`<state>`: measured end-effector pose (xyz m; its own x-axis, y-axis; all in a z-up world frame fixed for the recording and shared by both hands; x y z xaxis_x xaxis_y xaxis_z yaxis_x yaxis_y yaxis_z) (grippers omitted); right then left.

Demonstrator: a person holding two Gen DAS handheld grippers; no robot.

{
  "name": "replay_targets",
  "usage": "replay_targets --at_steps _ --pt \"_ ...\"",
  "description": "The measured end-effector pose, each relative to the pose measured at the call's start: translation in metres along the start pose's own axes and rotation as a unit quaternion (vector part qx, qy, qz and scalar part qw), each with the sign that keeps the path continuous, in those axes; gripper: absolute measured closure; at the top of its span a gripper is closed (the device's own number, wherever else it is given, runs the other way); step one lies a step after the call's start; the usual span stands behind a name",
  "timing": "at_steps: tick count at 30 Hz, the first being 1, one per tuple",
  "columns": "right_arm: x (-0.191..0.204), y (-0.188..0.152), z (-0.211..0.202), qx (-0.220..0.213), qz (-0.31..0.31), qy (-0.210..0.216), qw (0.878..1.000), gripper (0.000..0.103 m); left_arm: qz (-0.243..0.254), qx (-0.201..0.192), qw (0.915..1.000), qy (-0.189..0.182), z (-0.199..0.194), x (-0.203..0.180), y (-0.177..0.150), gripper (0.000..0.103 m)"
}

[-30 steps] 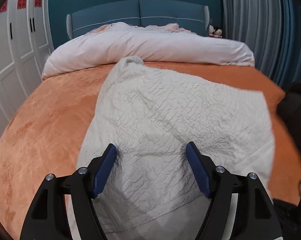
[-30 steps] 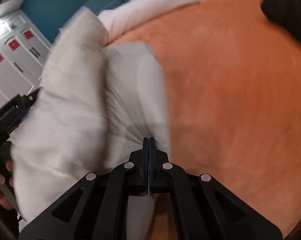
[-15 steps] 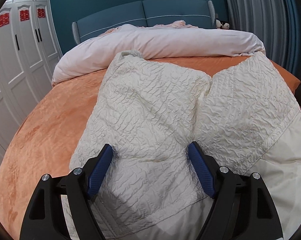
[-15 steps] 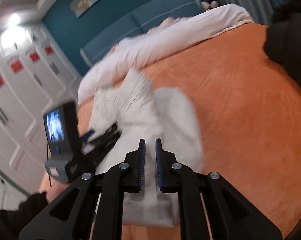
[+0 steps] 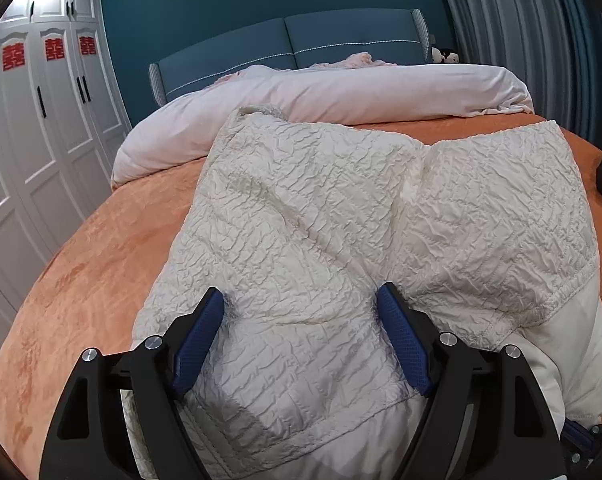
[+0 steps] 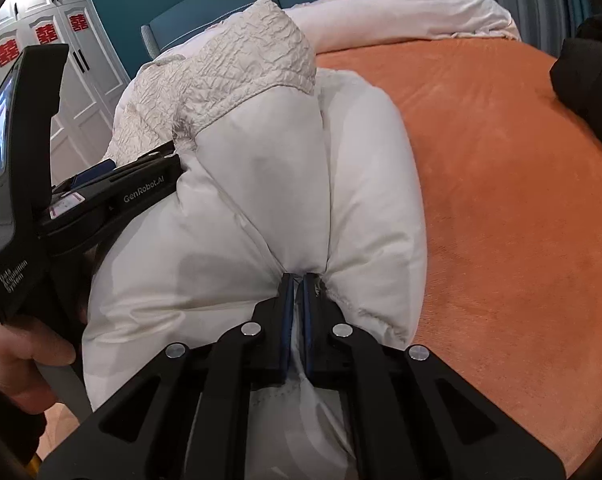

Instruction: Fold large clothes

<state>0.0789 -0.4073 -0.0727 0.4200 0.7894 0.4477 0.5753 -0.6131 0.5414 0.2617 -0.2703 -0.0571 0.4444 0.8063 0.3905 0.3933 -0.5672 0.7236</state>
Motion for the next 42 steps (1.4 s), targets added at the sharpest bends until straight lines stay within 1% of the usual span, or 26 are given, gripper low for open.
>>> replay_targets --at_steps 2,3,4,5,6,8,9,10,12,13,14,16,18,21,24,26,29,33,37,39,40,41,42 --pt "-0.006 0.006 -0.006 0.007 0.014 0.017 1.0 0.101 -0.005 -0.004 1.0 -0.005 -0.003 0.003 0.001 0.027" --pt "-0.008 0.011 -0.01 0.011 0.024 0.019 0.999 0.101 -0.014 -0.006 0.9997 -0.019 -0.008 0.01 0.003 0.027" --pt "-0.006 0.015 -0.018 0.01 0.03 0.014 0.999 0.1 -0.023 -0.003 0.9991 -0.037 -0.013 0.017 0.005 0.026" --pt "-0.004 0.021 -0.032 -0.003 0.033 0.011 0.999 0.094 -0.031 0.003 0.998 -0.054 -0.018 0.025 0.007 0.025" --pt "0.003 0.03 -0.056 -0.036 0.03 0.018 0.999 0.094 -0.041 0.011 0.997 -0.065 -0.026 0.036 0.01 0.025" --pt "0.023 0.051 -0.089 -0.086 0.014 0.028 0.996 0.094 -0.064 0.001 0.9963 -0.058 -0.042 0.056 0.017 0.024" --pt "0.033 0.062 -0.096 -0.099 0.007 0.03 0.995 0.094 -0.077 -0.003 0.9958 -0.05 -0.049 0.067 0.024 0.022" --pt "0.045 0.076 -0.099 -0.107 -0.003 0.033 0.994 0.094 -0.085 -0.001 0.9952 -0.047 -0.05 0.073 0.029 0.021" --pt "0.06 0.1 -0.089 -0.113 -0.014 0.029 0.993 0.094 -0.104 0.022 0.9929 -0.054 -0.041 0.082 0.04 0.021" --pt "0.067 0.113 -0.072 -0.107 -0.02 0.015 0.994 0.093 -0.11 0.034 0.9917 -0.058 -0.033 0.084 0.043 0.021" --pt "0.069 0.117 -0.061 -0.099 -0.019 0.009 0.995 0.093 -0.113 0.047 0.9909 -0.058 -0.025 0.083 0.044 0.021" --pt "0.06 0.128 -0.018 -0.072 -0.005 -0.018 0.997 0.093 -0.107 0.068 0.9905 -0.052 -0.006 0.079 0.043 0.021" --pt "0.051 0.125 0.012 -0.061 -0.007 -0.042 0.997 0.096 -0.104 0.076 0.9904 -0.049 0.01 0.074 0.037 0.019" --pt "0.041 0.109 0.041 -0.054 -0.015 -0.049 0.997 0.097 -0.125 0.077 0.987 -0.066 0.02 0.069 0.03 0.016" --pt "0.035 0.098 0.046 -0.058 -0.004 -0.039 0.998 0.098 -0.114 0.073 0.9891 -0.058 0.026 0.06 0.029 0.012" --pt "0.029 0.097 0.051 -0.056 0.008 -0.025 0.998 0.098 -0.114 0.07 0.9894 -0.056 0.03 0.058 0.025 0.011" --pt "0.026 0.097 0.056 -0.056 0.017 -0.017 0.998 0.099 -0.108 0.059 0.9913 -0.046 0.034 0.052 0.02 0.01" --pt "0.027 0.091 0.061 -0.066 0.017 -0.024 0.997 0.099 -0.101 0.051 0.9929 -0.036 0.041 0.047 0.014 0.009" --pt "0.03 0.091 0.064 -0.067 0.013 -0.035 0.997 0.099 -0.093 0.058 0.9936 -0.026 0.045 0.043 0.016 0.007" --pt "0.033 0.093 0.062 -0.059 0.006 -0.041 0.997 0.099 -0.091 0.065 0.9934 -0.027 0.043 0.045 0.019 0.007" --pt "0.035 0.095 0.057 -0.053 0.001 -0.044 0.998 0.099 -0.093 0.068 0.9926 -0.037 0.038 0.05 0.021 0.007" --pt "0.039 0.098 0.048 -0.047 -0.006 -0.052 0.998 0.096 -0.094 0.074 0.9917 -0.048 0.031 0.055 0.023 0.007" --pt "0.043 0.099 0.026 -0.041 -0.008 -0.056 0.998 0.085 -0.094 0.083 0.9901 -0.062 0.018 0.064 0.023 0.008"
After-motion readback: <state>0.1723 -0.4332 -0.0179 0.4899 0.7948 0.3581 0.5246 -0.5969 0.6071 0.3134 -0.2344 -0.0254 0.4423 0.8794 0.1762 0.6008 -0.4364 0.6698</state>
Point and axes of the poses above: each gripper's, at about its wrist camera, not at the fingertips, and z roughly the way its jaws point, x to its left, y to its top, the point moved 1 cm from there along z, roughly the way its jaws point, and after that the axes turned 13 degrees about z, right-handed, at the moved point
